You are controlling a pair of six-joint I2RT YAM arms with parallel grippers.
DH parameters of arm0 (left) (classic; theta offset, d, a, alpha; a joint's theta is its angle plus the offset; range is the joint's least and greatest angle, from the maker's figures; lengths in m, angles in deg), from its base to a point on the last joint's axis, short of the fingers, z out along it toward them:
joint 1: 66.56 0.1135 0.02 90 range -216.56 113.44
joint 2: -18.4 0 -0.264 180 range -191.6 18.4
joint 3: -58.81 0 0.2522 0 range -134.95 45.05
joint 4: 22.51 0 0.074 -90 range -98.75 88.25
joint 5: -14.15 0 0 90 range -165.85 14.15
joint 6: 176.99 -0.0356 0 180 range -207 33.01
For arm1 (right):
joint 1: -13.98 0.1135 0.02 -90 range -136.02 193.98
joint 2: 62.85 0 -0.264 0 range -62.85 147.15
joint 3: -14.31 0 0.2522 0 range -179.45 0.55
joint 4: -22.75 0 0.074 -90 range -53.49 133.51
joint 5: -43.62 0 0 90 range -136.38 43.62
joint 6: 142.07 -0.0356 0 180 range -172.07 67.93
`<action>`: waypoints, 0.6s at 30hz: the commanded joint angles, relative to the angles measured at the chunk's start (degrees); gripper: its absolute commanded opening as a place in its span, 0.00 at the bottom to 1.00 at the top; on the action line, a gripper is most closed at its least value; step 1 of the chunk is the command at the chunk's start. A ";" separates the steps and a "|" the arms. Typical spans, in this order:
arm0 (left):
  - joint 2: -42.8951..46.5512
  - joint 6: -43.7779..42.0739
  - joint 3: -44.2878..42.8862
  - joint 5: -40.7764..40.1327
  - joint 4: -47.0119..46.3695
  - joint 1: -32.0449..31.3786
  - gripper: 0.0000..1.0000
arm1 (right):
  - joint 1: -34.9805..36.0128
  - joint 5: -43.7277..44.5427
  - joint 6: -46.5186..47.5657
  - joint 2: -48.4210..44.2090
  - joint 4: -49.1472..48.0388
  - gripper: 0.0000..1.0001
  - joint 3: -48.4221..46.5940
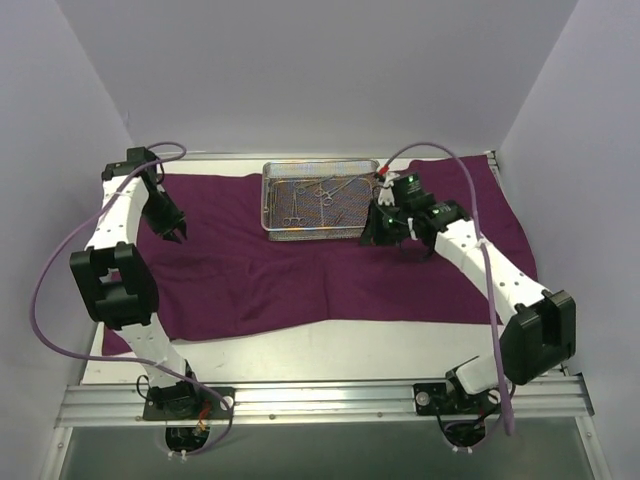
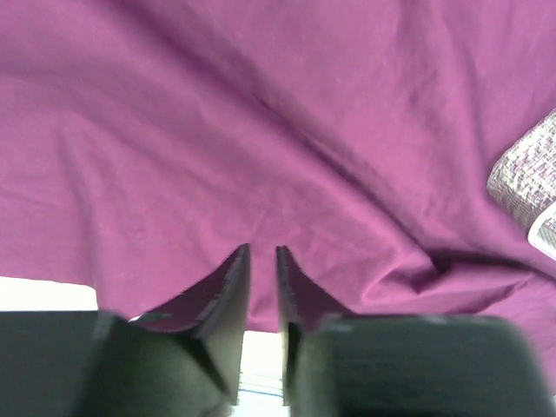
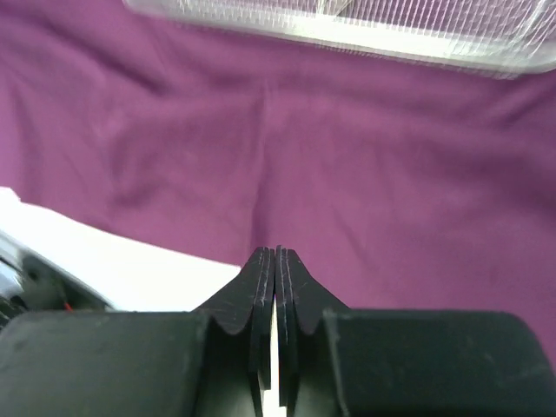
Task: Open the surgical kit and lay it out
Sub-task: Smooth out the surgical kit at the center of the board.
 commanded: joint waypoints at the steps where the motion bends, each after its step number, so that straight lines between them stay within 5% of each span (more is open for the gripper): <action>1: 4.64 -0.42 2.75 1.55 -3.08 -1.35 0.24 | 1.14 -1.30 -1.50 1.37 -3.88 0.00 7.56; 9: 15.35 1.61 19.53 4.45 -4.92 -1.52 0.03 | 6.15 2.30 -2.74 11.92 -12.68 0.00 12.85; 18: 13.10 6.35 33.95 8.06 -8.88 -1.44 0.02 | 9.14 8.10 -5.28 18.78 -18.49 0.00 17.24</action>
